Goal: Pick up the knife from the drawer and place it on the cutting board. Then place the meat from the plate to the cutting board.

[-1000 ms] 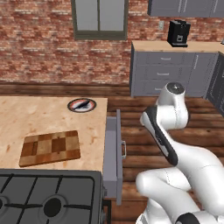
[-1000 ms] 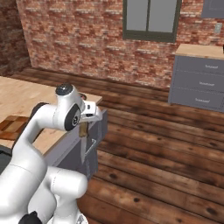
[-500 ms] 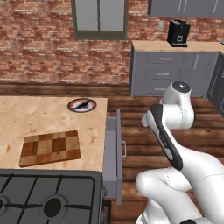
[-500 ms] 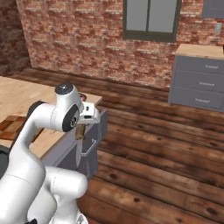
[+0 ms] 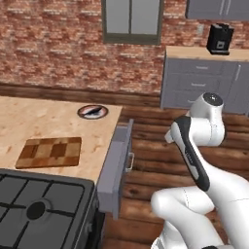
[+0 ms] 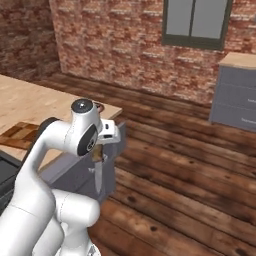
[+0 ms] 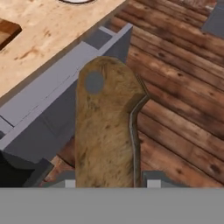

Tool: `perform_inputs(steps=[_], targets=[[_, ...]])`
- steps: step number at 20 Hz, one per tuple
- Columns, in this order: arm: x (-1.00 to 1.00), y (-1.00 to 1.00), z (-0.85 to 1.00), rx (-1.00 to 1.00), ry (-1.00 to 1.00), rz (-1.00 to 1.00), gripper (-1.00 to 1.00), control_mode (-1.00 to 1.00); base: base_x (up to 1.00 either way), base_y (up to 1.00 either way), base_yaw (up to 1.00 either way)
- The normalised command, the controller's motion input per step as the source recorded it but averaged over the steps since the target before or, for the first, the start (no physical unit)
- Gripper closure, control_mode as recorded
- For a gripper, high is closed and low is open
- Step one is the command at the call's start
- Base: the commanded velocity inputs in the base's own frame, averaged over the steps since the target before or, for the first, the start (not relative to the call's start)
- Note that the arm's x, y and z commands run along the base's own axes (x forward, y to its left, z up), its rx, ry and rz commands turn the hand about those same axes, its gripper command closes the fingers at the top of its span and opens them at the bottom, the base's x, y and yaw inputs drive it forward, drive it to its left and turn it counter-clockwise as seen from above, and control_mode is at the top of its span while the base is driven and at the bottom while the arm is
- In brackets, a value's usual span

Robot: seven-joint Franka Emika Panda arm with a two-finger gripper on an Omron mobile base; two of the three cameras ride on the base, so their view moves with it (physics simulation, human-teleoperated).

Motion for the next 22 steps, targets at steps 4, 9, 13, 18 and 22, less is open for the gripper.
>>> perform_inputs(steps=[4, 9, 13, 18, 22], targets=[[0.00, 0.00, 0.00, 0.00, 0.00, 0.00, 1.00, 1.00, 0.01, -0.78, 0.54], [0.00, 0.00, 0.00, 0.00, 0.00, 0.00, 1.00, 1.00, 0.10, -0.56, 0.64], [0.00, 0.00, 0.00, 0.00, 0.00, 0.00, 1.00, 1.00, 0.18, -0.50, 0.69], [0.00, 0.00, 0.00, 0.00, 0.00, 0.00, 1.00, 1.00, 0.22, -0.52, 0.69], [0.00, 0.00, 0.00, 0.00, 0.00, 0.00, 1.00, 1.00, 0.05, -0.79, 0.61]])
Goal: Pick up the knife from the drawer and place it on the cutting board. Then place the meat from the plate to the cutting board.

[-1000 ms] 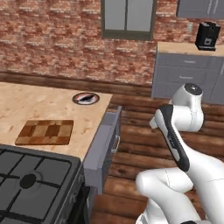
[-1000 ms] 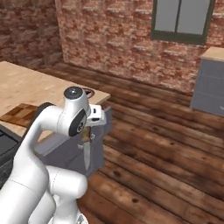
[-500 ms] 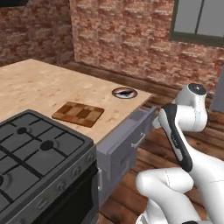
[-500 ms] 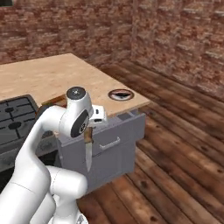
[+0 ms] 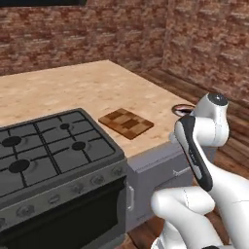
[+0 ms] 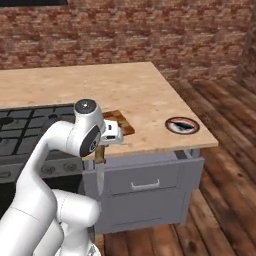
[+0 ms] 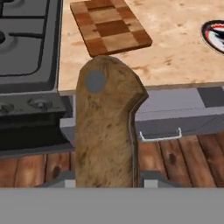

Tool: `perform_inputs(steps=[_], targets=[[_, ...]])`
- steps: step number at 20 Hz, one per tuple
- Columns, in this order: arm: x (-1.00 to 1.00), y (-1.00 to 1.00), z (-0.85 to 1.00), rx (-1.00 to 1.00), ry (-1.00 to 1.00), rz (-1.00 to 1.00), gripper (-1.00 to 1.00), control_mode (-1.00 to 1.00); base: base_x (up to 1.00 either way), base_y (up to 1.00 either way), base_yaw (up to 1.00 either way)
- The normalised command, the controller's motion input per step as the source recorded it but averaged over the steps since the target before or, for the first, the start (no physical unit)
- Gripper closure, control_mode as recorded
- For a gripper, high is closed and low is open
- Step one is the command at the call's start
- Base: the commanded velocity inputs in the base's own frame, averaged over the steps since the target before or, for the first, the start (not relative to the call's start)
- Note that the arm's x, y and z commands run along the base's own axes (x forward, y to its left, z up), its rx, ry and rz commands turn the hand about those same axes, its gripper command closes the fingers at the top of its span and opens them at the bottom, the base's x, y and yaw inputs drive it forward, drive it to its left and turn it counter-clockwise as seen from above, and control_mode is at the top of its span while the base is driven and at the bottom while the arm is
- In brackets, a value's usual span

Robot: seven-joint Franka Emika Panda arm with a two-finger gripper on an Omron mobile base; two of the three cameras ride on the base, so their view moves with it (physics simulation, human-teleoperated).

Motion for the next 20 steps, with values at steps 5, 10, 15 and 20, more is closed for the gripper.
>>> perform_inputs(steps=[5, 10, 15, 20], targets=[[0.00, 0.00, 0.00, 0.00, 0.00, 0.00, 1.00, 1.00, 0.00, -0.98, 0.51], [0.00, 0.00, 0.00, 0.00, 0.00, 0.00, 1.00, 1.00, 0.00, -0.95, 0.49], [0.00, 0.00, 0.00, 0.00, 0.00, 0.00, 1.00, 1.00, 0.41, -0.12, 0.25], [0.00, 0.00, 0.00, 0.00, 0.00, 0.00, 1.00, 1.00, 0.37, -0.02, 0.12]])
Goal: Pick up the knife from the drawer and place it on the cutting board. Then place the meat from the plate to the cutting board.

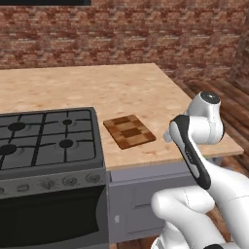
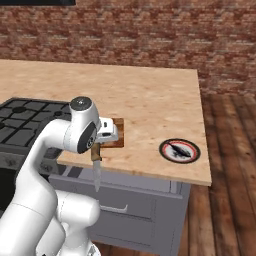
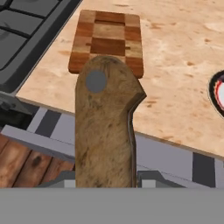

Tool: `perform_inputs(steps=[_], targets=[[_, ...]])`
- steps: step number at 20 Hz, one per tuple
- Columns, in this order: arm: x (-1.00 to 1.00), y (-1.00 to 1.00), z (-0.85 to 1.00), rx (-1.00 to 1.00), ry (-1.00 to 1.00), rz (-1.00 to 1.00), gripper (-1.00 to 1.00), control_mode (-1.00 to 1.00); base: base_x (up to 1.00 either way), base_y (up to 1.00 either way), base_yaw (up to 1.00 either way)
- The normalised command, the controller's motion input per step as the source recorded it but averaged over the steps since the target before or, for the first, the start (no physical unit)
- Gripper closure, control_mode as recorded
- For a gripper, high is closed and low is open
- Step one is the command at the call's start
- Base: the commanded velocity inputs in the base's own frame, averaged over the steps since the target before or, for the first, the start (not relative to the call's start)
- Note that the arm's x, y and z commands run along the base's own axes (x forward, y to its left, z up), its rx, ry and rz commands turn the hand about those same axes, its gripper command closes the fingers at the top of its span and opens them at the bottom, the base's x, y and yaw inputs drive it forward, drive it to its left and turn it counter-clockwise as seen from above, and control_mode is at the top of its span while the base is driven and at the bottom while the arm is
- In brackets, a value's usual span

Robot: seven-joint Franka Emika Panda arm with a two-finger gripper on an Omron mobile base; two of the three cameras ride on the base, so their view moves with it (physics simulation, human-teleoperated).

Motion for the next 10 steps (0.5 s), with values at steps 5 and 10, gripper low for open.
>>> perform_inputs(steps=[5, 10], targets=[[0.00, 0.00, 0.00, 0.00, 0.00, 0.00, 1.00, 1.00, 0.21, -0.17, 0.08], [0.00, 0.00, 0.00, 0.00, 0.00, 0.00, 1.00, 1.00, 0.07, -0.41, 0.06]])
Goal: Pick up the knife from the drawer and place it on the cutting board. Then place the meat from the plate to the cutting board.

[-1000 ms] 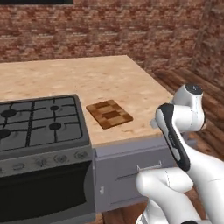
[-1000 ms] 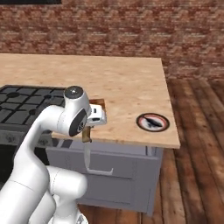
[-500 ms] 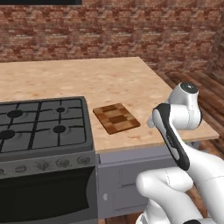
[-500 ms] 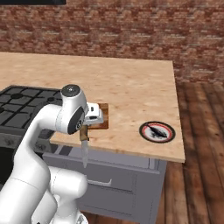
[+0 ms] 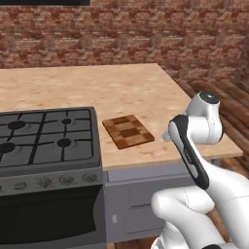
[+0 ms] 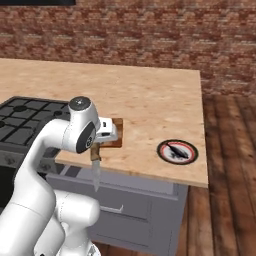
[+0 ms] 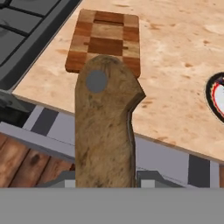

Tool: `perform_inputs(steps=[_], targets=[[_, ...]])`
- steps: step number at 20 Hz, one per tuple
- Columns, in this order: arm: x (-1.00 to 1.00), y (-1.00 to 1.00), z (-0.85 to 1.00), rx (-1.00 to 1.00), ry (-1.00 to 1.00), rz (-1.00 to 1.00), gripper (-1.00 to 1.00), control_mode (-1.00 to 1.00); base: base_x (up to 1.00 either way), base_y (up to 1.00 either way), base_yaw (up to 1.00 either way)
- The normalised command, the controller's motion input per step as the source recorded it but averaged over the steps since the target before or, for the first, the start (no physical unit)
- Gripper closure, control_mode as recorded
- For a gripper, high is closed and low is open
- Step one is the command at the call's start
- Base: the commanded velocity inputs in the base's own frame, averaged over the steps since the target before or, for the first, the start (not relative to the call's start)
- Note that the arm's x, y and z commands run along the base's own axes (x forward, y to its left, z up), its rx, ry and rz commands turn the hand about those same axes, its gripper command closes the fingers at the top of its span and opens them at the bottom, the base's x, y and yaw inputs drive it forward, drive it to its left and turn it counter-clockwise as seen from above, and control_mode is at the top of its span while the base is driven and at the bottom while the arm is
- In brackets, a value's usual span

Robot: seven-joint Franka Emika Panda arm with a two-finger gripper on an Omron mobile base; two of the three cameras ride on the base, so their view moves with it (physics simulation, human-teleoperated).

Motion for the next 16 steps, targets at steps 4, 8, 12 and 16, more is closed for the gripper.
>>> perform_inputs(steps=[4, 8, 12, 16], targets=[[0.00, 0.00, 0.00, 0.00, 0.00, 0.00, 1.00, 1.00, 0.41, -0.37, 0.05], [0.00, 0.00, 0.00, 0.00, 0.00, 0.00, 1.00, 1.00, 0.55, -0.15, 0.02], [0.00, 0.00, 0.00, 0.00, 0.00, 0.00, 1.00, 1.00, 0.43, -0.03, 0.00], [0.00, 0.00, 0.00, 0.00, 0.00, 0.00, 1.00, 1.00, 0.19, -0.14, 0.02]])
